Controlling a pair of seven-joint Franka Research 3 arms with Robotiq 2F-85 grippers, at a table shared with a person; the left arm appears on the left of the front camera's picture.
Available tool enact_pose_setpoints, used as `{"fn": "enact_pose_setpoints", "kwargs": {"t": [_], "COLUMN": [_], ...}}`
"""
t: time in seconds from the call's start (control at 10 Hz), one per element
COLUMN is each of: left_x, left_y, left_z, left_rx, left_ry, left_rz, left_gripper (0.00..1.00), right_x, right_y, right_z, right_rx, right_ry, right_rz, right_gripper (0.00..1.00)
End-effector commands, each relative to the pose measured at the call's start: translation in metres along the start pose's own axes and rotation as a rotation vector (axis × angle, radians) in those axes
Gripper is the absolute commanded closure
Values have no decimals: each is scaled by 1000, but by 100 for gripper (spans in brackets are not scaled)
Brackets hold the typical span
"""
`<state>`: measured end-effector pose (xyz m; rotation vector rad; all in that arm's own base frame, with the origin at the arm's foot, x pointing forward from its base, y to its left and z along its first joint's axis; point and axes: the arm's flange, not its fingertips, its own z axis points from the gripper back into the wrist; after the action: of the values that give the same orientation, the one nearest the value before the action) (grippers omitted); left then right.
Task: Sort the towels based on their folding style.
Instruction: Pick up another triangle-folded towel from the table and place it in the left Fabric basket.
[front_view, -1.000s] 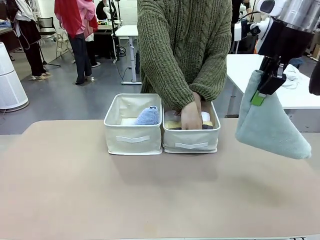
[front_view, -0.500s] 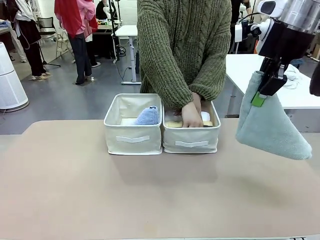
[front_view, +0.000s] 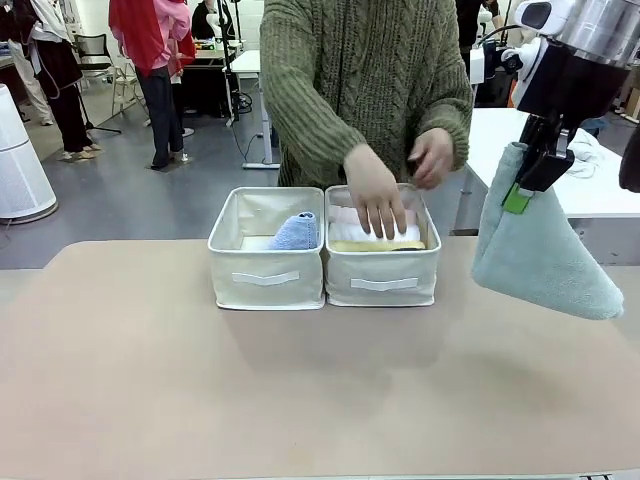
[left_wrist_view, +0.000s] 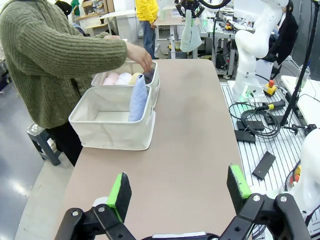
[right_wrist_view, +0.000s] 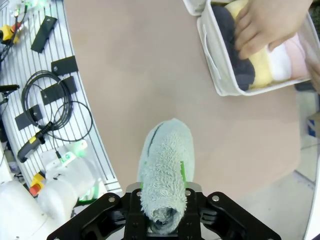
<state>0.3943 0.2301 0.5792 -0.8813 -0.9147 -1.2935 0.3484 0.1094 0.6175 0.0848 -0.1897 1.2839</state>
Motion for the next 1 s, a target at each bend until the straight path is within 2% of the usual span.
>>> {"fn": "enact_pose_setpoints", "kwargs": {"t": [0.0, 0.2, 0.6, 0.9], "left_x": [0, 0, 0, 0], "left_y": [-2, -2, -2, -2], "left_z": [1, 1, 1, 1], "left_rx": [4, 4, 4, 4], "left_ry": [-4, -4, -4, -4], "left_rz": [-1, -1, -1, -1], "left_gripper": [0, 0, 0, 0], "right_x": [2, 0, 161, 282], "right_y": [-2, 0, -23, -66], "right_z": [2, 0, 65, 56], "right_rx": [-6, 0, -188, -204], "right_ry": [1, 0, 47, 23], "right_rz": [-8, 0, 183, 298], "right_gripper": [80, 80, 80, 80]}}
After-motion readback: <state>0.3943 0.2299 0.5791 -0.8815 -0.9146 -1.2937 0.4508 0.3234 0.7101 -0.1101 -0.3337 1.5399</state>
